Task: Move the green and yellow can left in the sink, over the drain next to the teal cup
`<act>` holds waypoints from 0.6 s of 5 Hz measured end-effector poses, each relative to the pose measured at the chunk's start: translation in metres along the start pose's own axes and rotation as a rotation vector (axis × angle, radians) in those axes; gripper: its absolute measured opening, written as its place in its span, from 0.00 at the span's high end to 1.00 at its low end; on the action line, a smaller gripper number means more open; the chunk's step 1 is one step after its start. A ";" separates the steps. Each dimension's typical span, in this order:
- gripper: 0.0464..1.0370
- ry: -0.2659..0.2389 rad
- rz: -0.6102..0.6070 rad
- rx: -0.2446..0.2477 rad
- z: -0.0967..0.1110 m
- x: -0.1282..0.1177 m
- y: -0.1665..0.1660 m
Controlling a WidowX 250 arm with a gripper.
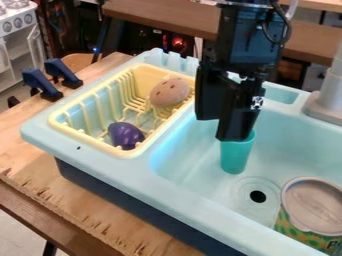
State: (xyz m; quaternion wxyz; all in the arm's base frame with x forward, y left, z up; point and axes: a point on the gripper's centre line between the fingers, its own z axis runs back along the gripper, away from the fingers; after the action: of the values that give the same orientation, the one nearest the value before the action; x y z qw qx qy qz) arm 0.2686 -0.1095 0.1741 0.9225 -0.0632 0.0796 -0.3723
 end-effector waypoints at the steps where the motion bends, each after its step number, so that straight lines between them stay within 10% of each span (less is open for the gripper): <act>1: 0.04 0.021 0.004 -0.007 -0.008 0.001 -0.001; 3: 0.03 -0.012 0.026 0.101 -0.032 0.019 -0.039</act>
State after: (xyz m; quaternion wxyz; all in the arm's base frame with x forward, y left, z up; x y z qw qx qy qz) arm 0.2496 -0.1519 0.1481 0.9298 -0.0180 0.0560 -0.3634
